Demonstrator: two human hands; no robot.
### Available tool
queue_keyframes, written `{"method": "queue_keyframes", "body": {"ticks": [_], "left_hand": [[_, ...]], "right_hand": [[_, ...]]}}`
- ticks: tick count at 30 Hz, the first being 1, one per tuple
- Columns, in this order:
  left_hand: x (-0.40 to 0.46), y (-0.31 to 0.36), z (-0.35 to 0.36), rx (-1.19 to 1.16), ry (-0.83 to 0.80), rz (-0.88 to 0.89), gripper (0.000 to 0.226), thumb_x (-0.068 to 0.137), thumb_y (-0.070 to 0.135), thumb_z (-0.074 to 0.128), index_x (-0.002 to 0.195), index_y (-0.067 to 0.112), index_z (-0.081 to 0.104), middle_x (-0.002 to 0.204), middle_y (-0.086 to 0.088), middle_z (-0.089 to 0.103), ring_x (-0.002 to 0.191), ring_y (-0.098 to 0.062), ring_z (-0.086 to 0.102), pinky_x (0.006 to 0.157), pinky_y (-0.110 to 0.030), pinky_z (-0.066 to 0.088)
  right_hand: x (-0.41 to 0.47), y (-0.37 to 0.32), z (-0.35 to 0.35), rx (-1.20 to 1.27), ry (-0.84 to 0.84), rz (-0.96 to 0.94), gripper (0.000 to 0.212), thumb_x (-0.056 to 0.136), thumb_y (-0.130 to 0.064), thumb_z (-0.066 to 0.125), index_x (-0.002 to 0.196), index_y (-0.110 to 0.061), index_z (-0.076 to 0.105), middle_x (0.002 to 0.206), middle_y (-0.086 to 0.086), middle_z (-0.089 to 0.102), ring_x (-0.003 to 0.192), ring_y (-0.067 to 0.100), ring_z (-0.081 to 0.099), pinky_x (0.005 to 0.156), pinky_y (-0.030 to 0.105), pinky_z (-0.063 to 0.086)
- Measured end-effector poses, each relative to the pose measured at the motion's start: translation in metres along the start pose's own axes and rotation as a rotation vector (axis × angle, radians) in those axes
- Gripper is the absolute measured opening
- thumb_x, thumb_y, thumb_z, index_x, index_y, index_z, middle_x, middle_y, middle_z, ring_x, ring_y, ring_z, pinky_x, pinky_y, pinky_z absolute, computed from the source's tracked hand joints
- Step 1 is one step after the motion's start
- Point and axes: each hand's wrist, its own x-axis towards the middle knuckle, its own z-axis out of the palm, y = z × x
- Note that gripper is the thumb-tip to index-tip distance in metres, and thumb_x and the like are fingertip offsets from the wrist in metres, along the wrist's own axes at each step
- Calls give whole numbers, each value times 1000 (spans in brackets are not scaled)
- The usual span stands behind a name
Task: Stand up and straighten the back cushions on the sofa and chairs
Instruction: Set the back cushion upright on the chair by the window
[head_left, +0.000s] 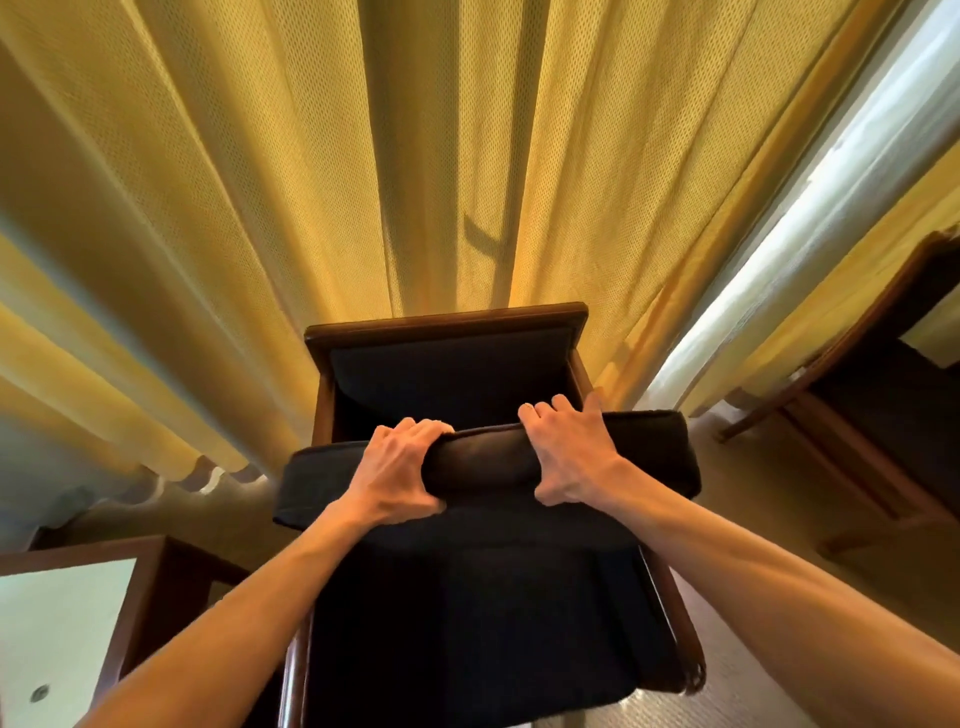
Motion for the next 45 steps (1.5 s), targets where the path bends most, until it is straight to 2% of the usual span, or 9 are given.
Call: {"method": "queue_keyframes", "body": {"ticks": [7, 17, 22, 25, 27, 29, 33, 39, 45], "left_hand": [[4, -12, -15, 106, -64, 37, 75, 59, 51, 70, 127, 30, 47, 118, 11, 59, 98, -9, 47, 82, -34, 38], [37, -25, 58, 183, -202, -111, 76, 63, 46, 70, 133, 32, 44, 116, 10, 54, 104, -16, 46, 86, -35, 41], [65, -38, 77, 168, -210, -119, 89, 54, 51, 72, 136, 30, 42, 121, 8, 51, 108, -19, 45, 92, -36, 38], [63, -60, 74, 238, -250, -174, 112, 46, 65, 69, 145, 28, 31, 131, 5, 49, 120, -22, 45, 103, -45, 34], [59, -78, 73, 325, -301, -255, 119, 43, 66, 69, 147, 27, 26, 128, 2, 50, 118, -24, 48, 103, -47, 34], [66, -84, 70, 365, -342, -299, 112, 45, 61, 72, 143, 29, 28, 123, 3, 50, 114, -22, 49, 100, -45, 36], [98, -83, 58, 404, -324, -240, 102, 50, 58, 71, 140, 29, 34, 120, 4, 54, 113, -20, 50, 93, -42, 36], [142, -93, 41, 448, -173, -218, 97, 52, 58, 74, 138, 29, 41, 116, 2, 57, 108, -22, 53, 92, -45, 37], [150, -102, 59, 488, -231, -286, 98, 51, 57, 75, 139, 29, 41, 118, 0, 57, 110, -24, 52, 91, -48, 37]], "right_hand": [[17, -3, 24, 178, 39, -17, 83, 59, -36, 79, 130, -22, 39, 120, -2, 51, 118, 24, 44, 101, 63, 34], [73, 24, 109, 209, -42, -82, 82, 61, -36, 79, 131, -24, 37, 128, -2, 47, 122, 25, 41, 103, 63, 30], [100, 45, 141, 218, -29, -65, 98, 56, -45, 79, 138, -23, 31, 135, 0, 42, 127, 27, 40, 107, 66, 23], [113, 54, 147, 166, -67, -87, 123, 55, -55, 81, 151, -25, 10, 149, 8, 30, 136, 31, 32, 108, 67, 20], [126, 52, 146, 145, -86, -99, 127, 57, -52, 82, 153, -26, 2, 148, 11, 30, 135, 35, 32, 107, 68, 20], [137, 54, 144, 151, -76, -111, 116, 60, -48, 80, 150, -25, 12, 140, 9, 39, 129, 33, 39, 106, 66, 25], [151, 76, 138, 197, 13, -114, 96, 59, -50, 78, 139, -24, 31, 130, 1, 48, 119, 26, 47, 100, 57, 35], [189, 103, 128, 186, 157, -104, 94, 55, -53, 79, 134, -24, 37, 126, 1, 52, 114, 26, 50, 96, 55, 39], [208, 101, 141, 182, 101, -78, 95, 57, -51, 79, 136, -24, 33, 129, 0, 50, 119, 25, 49, 101, 60, 34]]}}
